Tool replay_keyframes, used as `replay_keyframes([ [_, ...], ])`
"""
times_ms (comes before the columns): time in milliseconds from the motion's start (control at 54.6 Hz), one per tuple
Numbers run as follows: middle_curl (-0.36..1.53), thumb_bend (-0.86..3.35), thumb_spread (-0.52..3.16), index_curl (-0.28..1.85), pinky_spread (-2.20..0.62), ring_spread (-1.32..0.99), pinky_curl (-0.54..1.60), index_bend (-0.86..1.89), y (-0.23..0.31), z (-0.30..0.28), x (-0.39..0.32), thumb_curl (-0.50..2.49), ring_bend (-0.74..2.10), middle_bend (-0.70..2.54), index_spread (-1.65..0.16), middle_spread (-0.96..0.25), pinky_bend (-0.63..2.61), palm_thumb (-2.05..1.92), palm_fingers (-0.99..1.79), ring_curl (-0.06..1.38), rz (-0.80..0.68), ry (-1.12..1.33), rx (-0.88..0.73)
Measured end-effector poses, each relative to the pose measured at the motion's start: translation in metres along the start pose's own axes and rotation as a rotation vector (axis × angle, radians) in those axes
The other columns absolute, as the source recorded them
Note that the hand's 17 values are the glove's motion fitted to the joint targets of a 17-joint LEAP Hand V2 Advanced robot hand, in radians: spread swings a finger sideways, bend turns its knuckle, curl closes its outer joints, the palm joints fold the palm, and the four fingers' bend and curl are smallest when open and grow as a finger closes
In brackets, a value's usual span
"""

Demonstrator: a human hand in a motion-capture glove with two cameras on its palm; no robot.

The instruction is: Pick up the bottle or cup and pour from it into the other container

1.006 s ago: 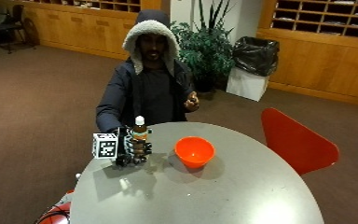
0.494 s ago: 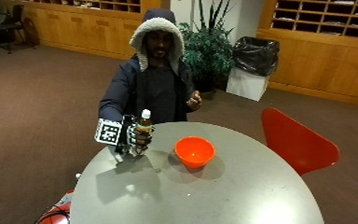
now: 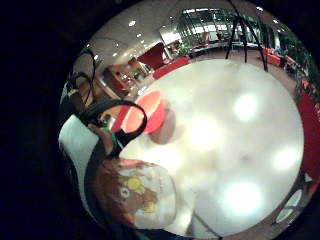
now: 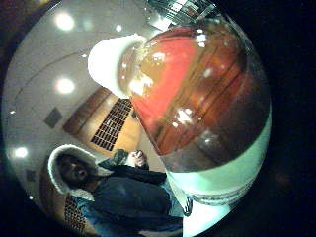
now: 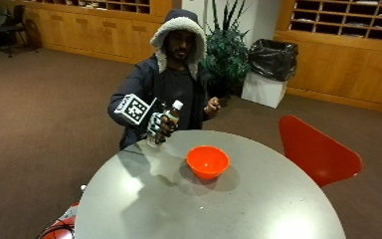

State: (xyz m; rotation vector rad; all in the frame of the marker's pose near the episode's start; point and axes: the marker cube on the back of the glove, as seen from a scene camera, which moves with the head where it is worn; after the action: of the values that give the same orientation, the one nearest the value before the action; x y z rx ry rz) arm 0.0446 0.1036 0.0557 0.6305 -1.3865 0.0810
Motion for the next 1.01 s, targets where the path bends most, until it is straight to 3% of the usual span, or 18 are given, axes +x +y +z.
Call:
replay_keyframes([
  [73, 0.48, -0.04, 0.35, 0.26, -0.19, -0.20, 0.38, 0.11, -0.016, 0.008, -0.010, 0.64, 0.69, 0.39, -0.26, -0.22, 0.56, 0.99, 1.20, 0.44, 0.048, 0.143, 0.077],
  [201, 0.49, -0.04, 0.33, 0.26, -0.20, -0.20, 0.38, 0.11, -0.019, 0.014, -0.018, 0.65, 0.69, 0.38, -0.26, -0.22, 0.56, 0.99, 1.20, 0.44, -0.039, 0.382, -0.139],
  [1006, 0.51, -0.04, 0.33, 0.28, -0.20, -0.21, 0.38, 0.11, -0.083, 0.074, -0.027, 0.67, 0.69, 0.38, -0.26, -0.23, 0.57, 0.98, 1.20, 0.45, -0.097, 1.218, -0.539],
])
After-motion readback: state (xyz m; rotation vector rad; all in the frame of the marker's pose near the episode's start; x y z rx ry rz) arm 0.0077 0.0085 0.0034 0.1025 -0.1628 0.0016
